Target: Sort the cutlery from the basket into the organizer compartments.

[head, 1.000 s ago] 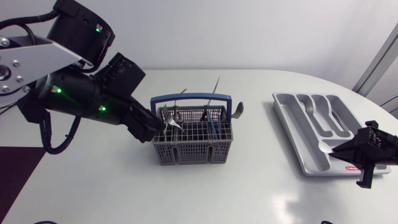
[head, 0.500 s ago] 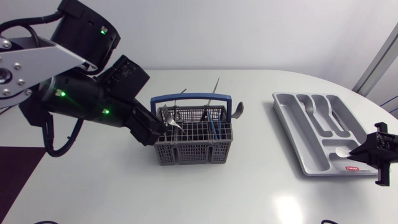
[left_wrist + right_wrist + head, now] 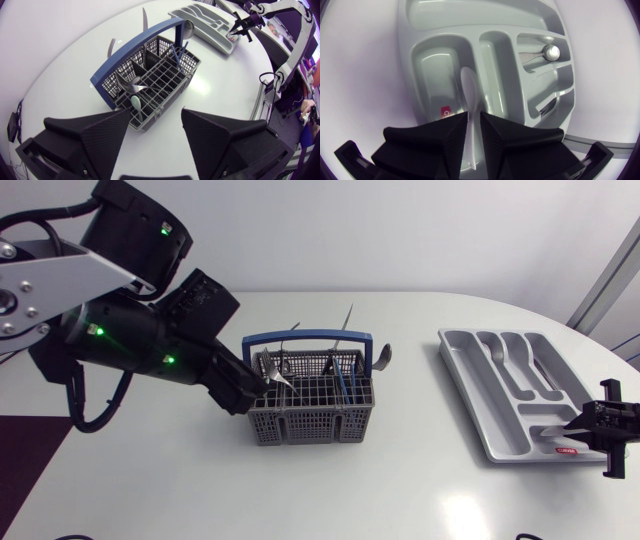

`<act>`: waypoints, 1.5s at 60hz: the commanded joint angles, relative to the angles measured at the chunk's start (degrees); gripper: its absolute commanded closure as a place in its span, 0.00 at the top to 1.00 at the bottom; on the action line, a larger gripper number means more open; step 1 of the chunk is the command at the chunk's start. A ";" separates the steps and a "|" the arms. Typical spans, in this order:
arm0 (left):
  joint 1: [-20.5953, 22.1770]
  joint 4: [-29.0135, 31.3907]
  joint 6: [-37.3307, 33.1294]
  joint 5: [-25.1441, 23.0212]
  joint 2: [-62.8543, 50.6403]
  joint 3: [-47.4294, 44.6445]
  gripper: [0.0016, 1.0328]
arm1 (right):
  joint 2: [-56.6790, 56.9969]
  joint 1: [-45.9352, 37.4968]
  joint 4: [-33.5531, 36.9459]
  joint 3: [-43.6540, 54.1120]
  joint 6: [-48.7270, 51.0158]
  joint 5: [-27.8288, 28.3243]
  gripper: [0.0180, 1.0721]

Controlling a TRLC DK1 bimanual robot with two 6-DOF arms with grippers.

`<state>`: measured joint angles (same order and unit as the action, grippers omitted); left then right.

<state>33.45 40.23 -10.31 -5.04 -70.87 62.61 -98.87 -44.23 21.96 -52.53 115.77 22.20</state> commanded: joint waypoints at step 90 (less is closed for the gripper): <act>-0.05 -5.77 6.35 8.99 -8.23 0.76 0.59 | 49.39 52.93 9.77 14.30 -59.95 -1.63 0.73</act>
<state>33.17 35.64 -5.65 3.36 -78.24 65.58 -49.69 7.31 32.36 -39.53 59.33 21.10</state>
